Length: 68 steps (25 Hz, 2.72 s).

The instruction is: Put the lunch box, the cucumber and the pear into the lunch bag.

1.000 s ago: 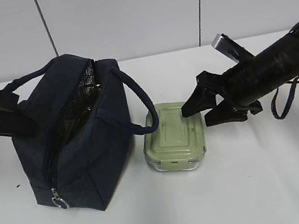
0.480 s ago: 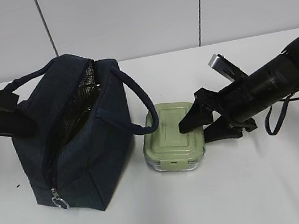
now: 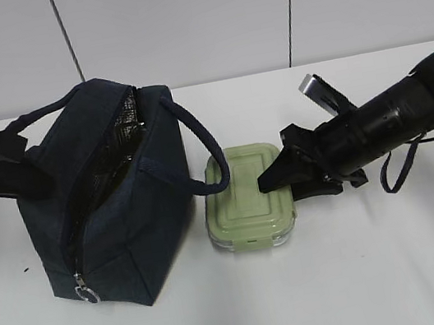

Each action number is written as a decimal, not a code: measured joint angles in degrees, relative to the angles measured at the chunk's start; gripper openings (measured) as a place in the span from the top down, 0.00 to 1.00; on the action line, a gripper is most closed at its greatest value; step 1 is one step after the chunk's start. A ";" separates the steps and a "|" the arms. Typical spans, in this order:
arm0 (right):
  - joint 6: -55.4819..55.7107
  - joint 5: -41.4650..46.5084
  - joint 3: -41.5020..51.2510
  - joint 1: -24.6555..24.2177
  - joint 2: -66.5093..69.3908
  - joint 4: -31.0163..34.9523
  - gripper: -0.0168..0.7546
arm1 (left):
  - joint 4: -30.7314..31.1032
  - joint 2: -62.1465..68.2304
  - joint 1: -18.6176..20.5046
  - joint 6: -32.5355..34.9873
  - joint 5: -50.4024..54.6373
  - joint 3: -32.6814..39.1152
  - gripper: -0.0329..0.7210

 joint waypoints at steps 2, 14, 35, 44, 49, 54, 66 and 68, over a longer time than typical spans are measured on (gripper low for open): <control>-0.48 -1.34 0.35 0.00 -2.67 -1.02 0.54 | 0.00 0.00 0.00 0.00 0.00 0.00 0.98; 7.40 -1.31 -11.89 -0.04 -19.20 -12.06 0.54 | 0.15 0.00 0.00 0.00 -0.05 0.00 0.98; 10.87 2.68 -21.65 8.45 -19.06 -7.07 0.54 | -0.18 0.00 0.00 0.00 -0.16 0.00 0.98; 8.55 -4.29 -21.65 18.36 -10.95 -2.71 0.54 | -3.92 0.00 0.00 0.00 -0.45 0.00 0.98; 17.57 -4.94 -21.65 18.45 -8.74 -18.42 0.54 | -4.52 -0.23 0.00 0.00 -1.11 0.00 0.98; 29.68 -4.93 -21.65 18.45 -8.12 -34.05 0.54 | -5.49 -0.30 -0.11 0.00 -1.29 0.00 0.98; 28.59 -8.56 -23.45 21.64 -1.65 -19.03 0.54 | -6.16 -0.30 -0.17 0.00 -0.92 0.00 0.98; 28.06 -8.94 -25.18 21.77 -0.67 -16.46 0.54 | -6.15 -0.30 -0.17 0.00 -0.92 0.00 0.98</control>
